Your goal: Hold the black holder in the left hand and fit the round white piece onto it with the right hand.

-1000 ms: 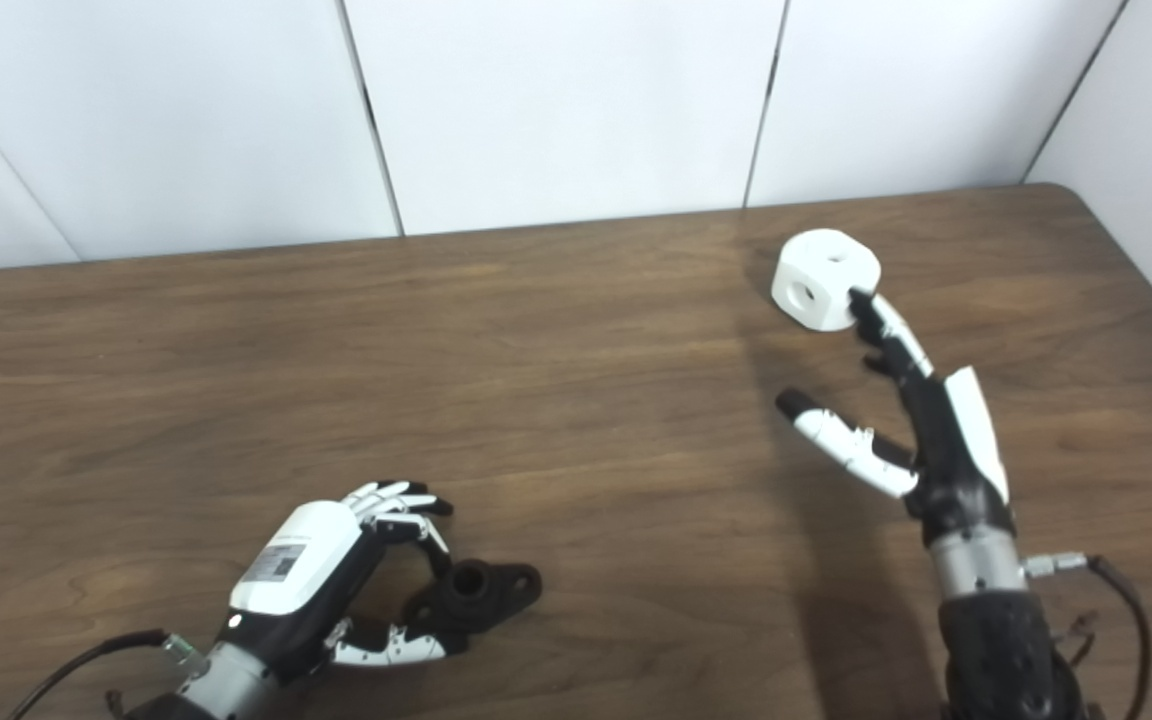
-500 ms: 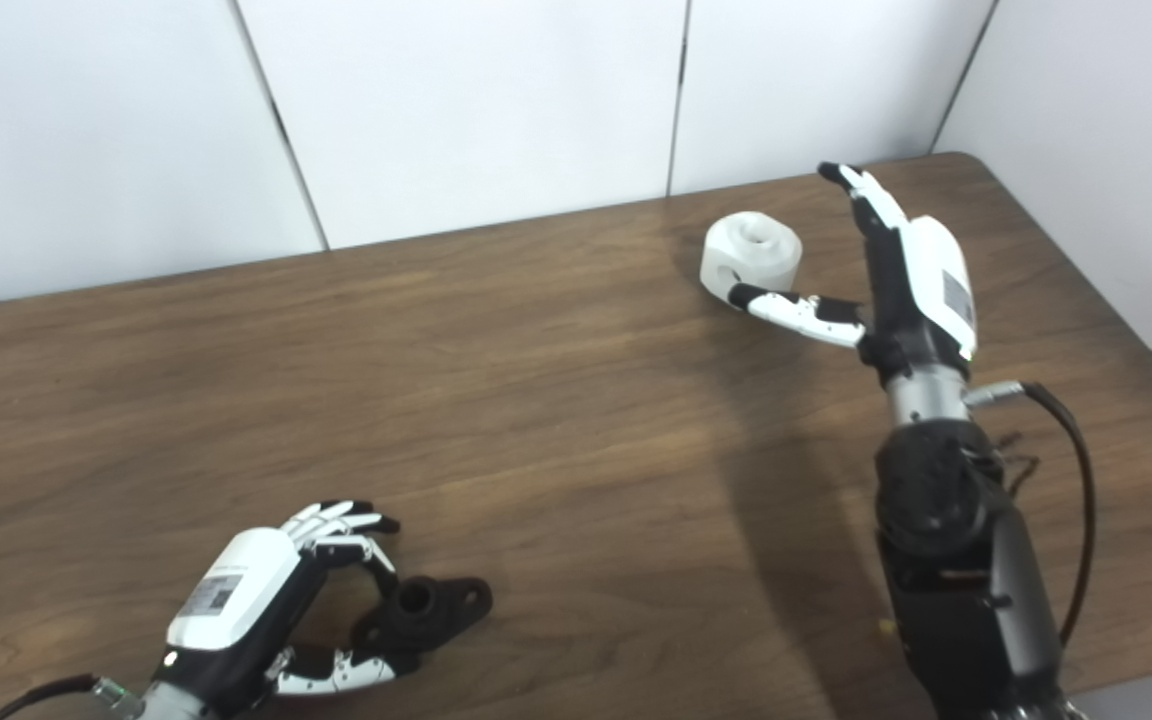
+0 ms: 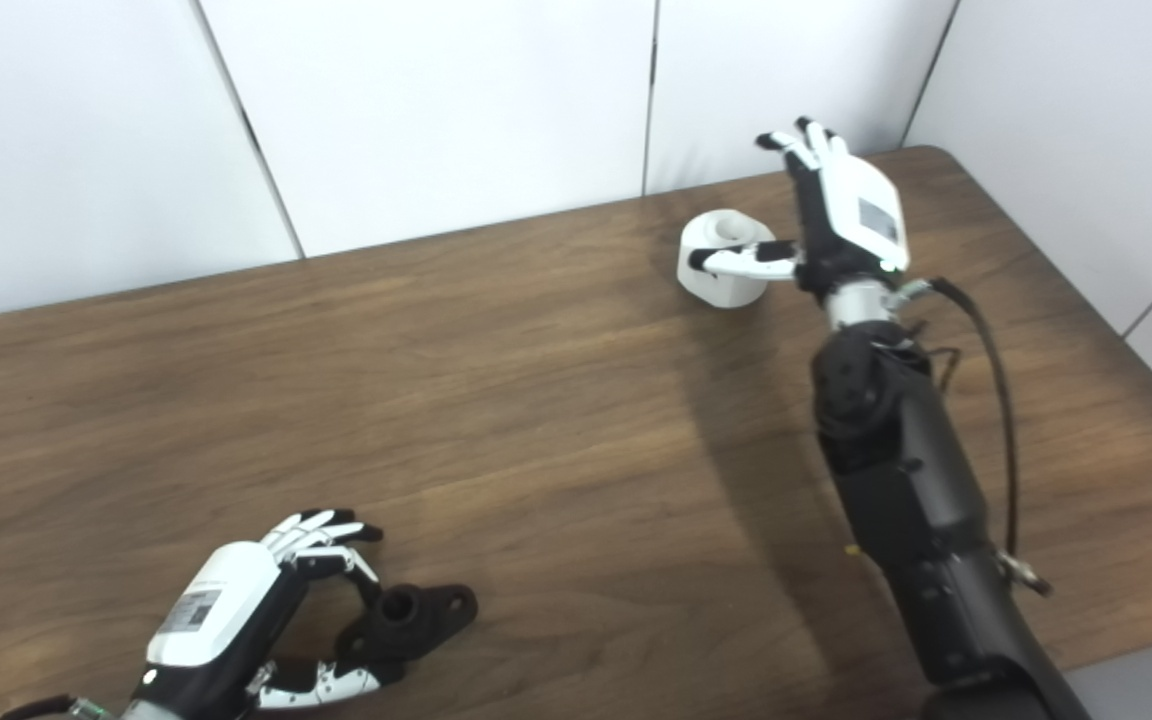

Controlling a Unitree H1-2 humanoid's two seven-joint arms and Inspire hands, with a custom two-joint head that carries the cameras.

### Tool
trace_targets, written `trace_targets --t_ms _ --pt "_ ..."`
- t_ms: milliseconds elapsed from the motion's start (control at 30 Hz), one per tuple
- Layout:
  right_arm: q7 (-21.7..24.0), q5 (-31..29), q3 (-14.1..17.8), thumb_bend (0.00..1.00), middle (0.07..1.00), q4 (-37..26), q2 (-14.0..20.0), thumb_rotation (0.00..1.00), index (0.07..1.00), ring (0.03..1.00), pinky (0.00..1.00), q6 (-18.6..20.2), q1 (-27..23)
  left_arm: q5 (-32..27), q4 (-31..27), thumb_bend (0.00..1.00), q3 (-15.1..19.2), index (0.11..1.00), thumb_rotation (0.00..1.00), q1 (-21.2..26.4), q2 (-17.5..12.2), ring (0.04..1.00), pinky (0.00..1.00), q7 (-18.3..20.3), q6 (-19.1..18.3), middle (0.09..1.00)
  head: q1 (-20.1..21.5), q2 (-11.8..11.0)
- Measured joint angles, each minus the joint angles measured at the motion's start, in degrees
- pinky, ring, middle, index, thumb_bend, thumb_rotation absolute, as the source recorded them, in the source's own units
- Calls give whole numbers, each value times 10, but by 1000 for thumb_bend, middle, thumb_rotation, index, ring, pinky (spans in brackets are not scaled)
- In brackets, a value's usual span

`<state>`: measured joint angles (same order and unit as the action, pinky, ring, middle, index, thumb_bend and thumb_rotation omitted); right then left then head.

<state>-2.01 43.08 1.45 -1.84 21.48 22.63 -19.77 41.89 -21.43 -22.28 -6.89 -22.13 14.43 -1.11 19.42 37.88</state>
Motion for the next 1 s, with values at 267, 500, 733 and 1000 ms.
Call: trace_targets --t_ms 267,500,733,1000 --pt "11 34 -35 848 998 48 15 396 756 1000 966 39 -39 0 0 517 0 489 49 0 0 902 926 0 0 817 -1 -3" --pt "25 43 -37 854 998 73 15 385 741 1000 936 41 -40 0 0 517 1 489 50 -1 0 902 924 0 0 818 0 -4" --pt "38 63 -30 855 996 86 14 369 749 1000 947 41 -44 0 0 517 1 489 49 -1 0 902 923 0 0 816 1 -5" --pt "54 95 -24 848 996 85 15 357 750 1000 952 41 -40 -1 0 517 3 489 50 -1 0 900 917 0 2 814 3 -6"
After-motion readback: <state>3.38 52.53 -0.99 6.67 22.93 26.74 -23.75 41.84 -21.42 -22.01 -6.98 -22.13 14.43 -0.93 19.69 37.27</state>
